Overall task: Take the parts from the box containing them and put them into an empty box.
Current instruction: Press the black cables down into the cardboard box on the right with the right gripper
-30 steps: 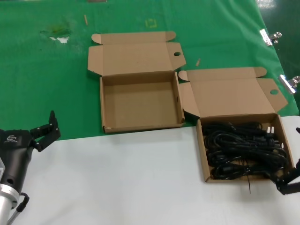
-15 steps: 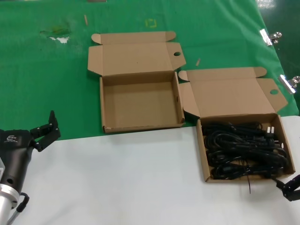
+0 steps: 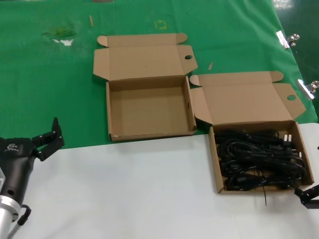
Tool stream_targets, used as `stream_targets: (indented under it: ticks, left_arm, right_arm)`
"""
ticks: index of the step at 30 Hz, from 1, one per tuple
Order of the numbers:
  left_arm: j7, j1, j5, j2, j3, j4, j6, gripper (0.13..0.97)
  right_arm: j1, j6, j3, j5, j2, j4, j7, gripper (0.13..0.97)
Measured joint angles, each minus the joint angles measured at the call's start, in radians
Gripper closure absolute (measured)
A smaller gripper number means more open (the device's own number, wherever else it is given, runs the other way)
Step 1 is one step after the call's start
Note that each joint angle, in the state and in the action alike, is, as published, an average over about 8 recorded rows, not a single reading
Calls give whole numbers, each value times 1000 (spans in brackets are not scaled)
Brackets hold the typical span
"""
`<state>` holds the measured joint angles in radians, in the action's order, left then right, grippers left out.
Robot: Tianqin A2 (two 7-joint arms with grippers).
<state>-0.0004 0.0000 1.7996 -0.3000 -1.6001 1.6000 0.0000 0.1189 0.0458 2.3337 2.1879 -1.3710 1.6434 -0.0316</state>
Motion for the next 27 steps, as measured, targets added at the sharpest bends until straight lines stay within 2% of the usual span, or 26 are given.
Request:
stream_targets:
  ticks: [9,13,21,22,27]
  left_arm:
    - [0,0,0,0,0,0,0,132]
    - [0,0,0,0,0,0,0,132]
    - [0,0,0,0,0,0,0,132]
    - [0,0,0,0,0,0,0,132]
    - [0,0,0,0,0,0,0,132]
  right_arm:
    - [17,7,18,2,6,-1,-6,374]
    - [23,9,24,5,8,0,-8,374]
    - [46,14,47,18,15,2,-17,585]
    - [49,14,51,20,15,2,-19,585]
    - [66,15,70,28,20,0,-26,704]
